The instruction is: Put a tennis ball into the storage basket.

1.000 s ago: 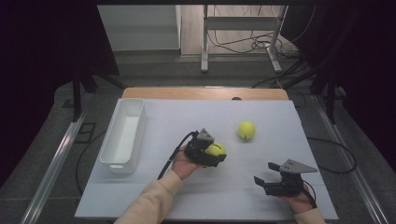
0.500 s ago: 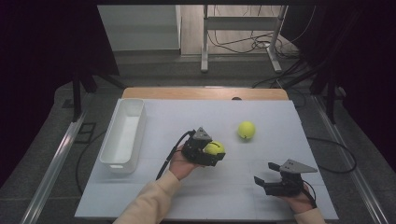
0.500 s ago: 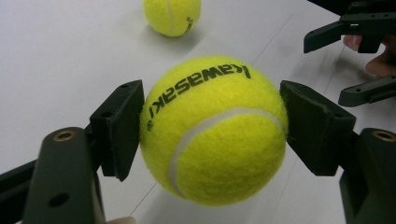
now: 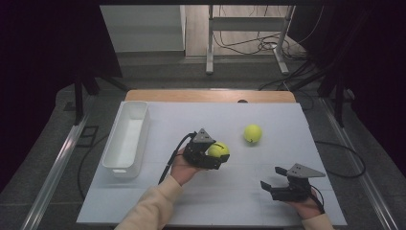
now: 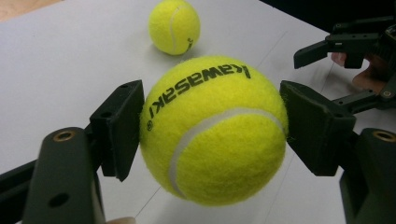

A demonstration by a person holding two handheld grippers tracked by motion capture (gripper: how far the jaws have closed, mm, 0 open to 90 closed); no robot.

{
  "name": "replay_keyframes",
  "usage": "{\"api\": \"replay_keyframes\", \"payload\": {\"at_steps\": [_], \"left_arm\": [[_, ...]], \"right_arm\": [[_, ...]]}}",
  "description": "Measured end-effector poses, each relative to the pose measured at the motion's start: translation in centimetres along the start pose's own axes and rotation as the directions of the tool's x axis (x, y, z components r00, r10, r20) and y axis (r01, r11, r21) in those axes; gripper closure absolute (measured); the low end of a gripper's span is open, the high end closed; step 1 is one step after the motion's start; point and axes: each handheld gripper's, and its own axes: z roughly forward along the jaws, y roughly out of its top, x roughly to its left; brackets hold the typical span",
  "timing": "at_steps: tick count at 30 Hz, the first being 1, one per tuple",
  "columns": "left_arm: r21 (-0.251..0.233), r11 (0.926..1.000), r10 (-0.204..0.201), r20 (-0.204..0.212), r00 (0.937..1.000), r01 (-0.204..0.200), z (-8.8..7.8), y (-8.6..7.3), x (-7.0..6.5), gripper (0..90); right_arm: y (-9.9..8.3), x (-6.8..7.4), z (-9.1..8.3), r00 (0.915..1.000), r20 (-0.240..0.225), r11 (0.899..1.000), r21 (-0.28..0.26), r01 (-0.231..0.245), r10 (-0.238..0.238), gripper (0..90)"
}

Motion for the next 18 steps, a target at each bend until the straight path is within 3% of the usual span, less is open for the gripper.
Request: {"api": "replay_keyframes", "payload": {"at_steps": [18], "left_arm": [[-0.065,0.9978,0.008,-0.012,0.9999,-0.009,-2.4,1.5,0.1,26.4]], "right_arm": [[0.0,0.0,0.0,1.0,0.002,1.0,0.001,0.0,0.0,15.4]]}}
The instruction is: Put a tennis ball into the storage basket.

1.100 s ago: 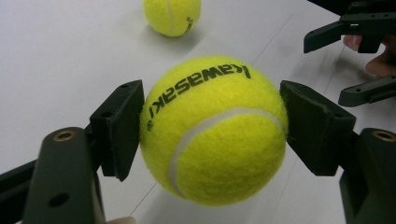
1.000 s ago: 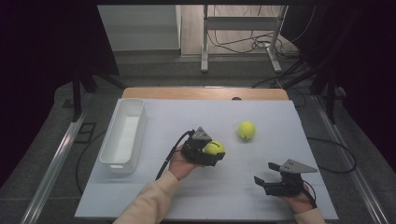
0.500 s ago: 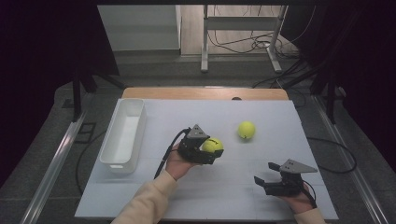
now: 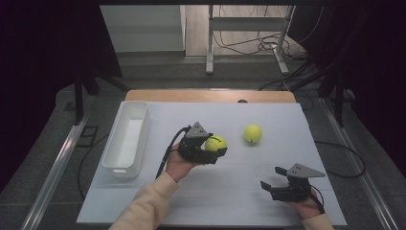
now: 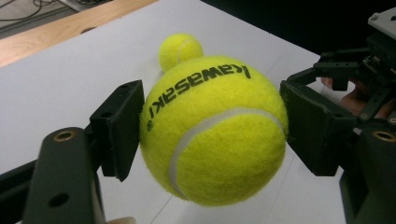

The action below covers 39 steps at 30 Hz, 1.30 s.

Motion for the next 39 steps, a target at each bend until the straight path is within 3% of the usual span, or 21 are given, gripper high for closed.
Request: {"api": "replay_keyframes", "payload": {"at_steps": [25,39], "left_arm": [[-0.04,0.999,-0.02,-0.067,0.9975,0.017,-1.8,0.4,1.4,26.3],[-0.055,0.9975,-0.053,-0.133,0.9898,0.046,-2.6,0.2,2.9,26.3]], "right_arm": [[0.0,0.0,0.0,1.0,0.002,1.0,0.004,0.002,-0.002,15.6],[0.0,0.0,0.0,1.0,0.004,1.0,0.0,0.003,-0.003,15.6]]}}
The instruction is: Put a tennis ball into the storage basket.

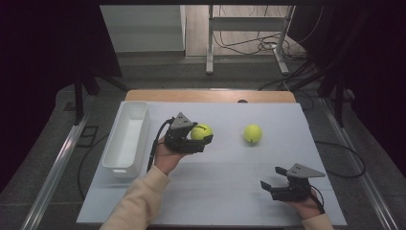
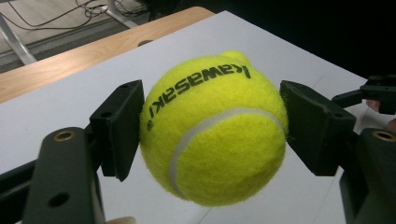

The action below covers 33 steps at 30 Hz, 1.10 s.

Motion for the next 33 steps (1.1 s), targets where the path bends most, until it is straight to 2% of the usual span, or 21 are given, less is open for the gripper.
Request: {"api": "replay_keyframes", "payload": {"at_steps": [13,33], "left_arm": [[-0.028,0.9996,0.004,-0.026,0.9996,-0.005,-1.2,0.0,0.6,26.3],[-0.04,0.9991,-0.013,-0.065,0.9978,0.01,-2.6,-0.1,1.8,26.2]], "right_arm": [[0.0,0.0,0.0,1.0,0.002,1.0,0.0,0.0,0.0,15.6],[0.0,0.0,0.0,1.0,0.003,1.0,0.002,0.001,-0.001,15.6]]}}
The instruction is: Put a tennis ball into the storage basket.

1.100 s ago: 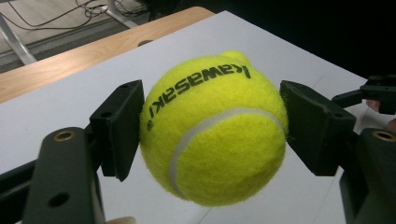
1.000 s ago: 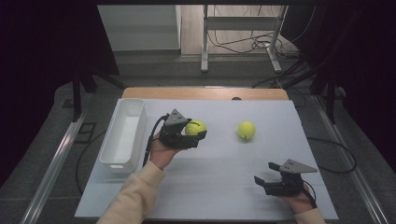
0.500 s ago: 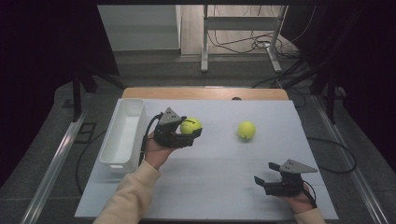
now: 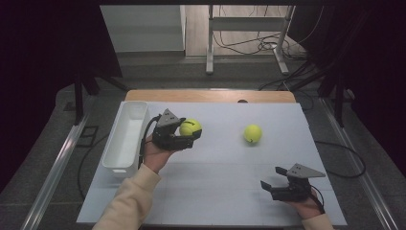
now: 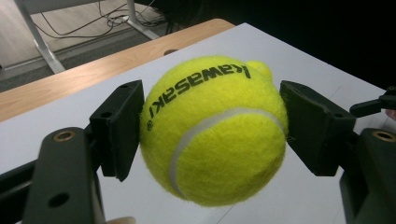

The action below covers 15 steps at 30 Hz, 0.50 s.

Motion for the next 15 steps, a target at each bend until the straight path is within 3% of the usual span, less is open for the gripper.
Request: {"api": "replay_keyframes", "payload": {"at_steps": [15], "left_arm": [[-0.014,0.9997,-0.019,-0.031,0.9994,0.018,-1.0,-0.2,1.3,26.2]], "right_arm": [[0.0,-0.1,0.0,1.0,0.0,1.0,-0.003,0.0,0.0,15.6]]}}
